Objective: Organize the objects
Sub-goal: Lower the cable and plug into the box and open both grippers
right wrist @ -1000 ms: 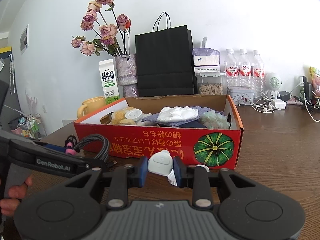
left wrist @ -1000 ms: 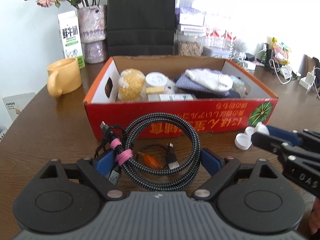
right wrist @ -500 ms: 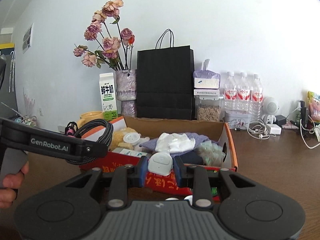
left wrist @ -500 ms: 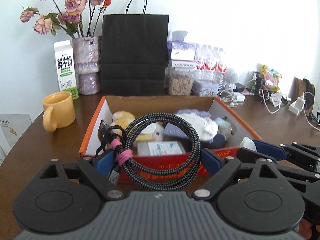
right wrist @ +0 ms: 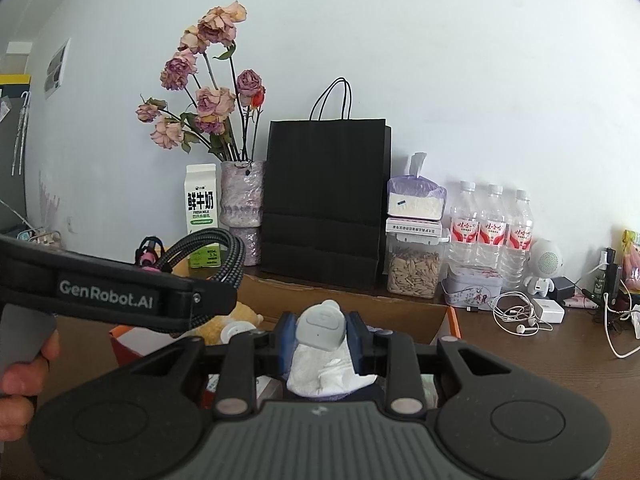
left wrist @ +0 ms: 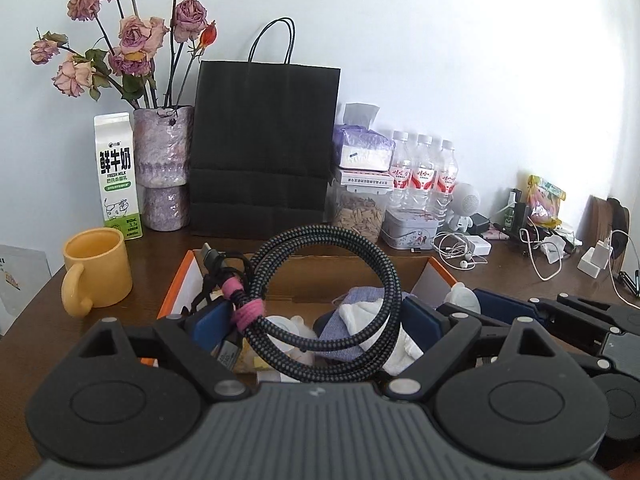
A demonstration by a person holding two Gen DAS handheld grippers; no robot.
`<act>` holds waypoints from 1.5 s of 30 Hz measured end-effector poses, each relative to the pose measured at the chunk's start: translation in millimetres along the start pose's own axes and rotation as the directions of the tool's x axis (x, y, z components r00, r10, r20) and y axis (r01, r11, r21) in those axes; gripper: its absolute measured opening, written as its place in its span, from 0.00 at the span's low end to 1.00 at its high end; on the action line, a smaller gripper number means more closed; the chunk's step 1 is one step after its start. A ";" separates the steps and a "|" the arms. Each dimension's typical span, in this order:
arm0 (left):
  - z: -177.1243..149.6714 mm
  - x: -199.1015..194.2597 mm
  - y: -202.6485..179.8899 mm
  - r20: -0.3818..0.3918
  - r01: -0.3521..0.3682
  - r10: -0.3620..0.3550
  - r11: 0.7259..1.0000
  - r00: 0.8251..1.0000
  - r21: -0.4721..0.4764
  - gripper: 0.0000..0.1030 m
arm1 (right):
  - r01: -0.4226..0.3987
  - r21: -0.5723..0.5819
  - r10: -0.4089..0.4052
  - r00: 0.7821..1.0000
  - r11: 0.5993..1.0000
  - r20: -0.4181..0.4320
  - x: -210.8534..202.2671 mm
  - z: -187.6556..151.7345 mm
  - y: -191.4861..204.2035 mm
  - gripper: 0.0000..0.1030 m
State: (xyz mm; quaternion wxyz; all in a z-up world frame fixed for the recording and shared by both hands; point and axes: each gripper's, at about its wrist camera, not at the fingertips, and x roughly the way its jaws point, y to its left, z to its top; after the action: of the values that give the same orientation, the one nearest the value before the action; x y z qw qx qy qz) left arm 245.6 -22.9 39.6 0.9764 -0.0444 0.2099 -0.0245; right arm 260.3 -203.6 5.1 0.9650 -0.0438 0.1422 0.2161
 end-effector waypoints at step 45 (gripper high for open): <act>3.5 87.7 23.5 -0.016 -0.060 0.061 0.998 0.998 0.026 1.00 | 0.023 0.021 -0.021 0.995 1.000 -0.100 98.9 -10.7 -31.4 1.00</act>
State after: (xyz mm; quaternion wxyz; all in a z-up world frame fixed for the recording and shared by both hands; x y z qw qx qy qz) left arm 327.6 -5.1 4.8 0.9754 -0.0253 0.2189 0.0021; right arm 356.7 -193.5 -33.4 0.9594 -0.0455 0.1920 0.2014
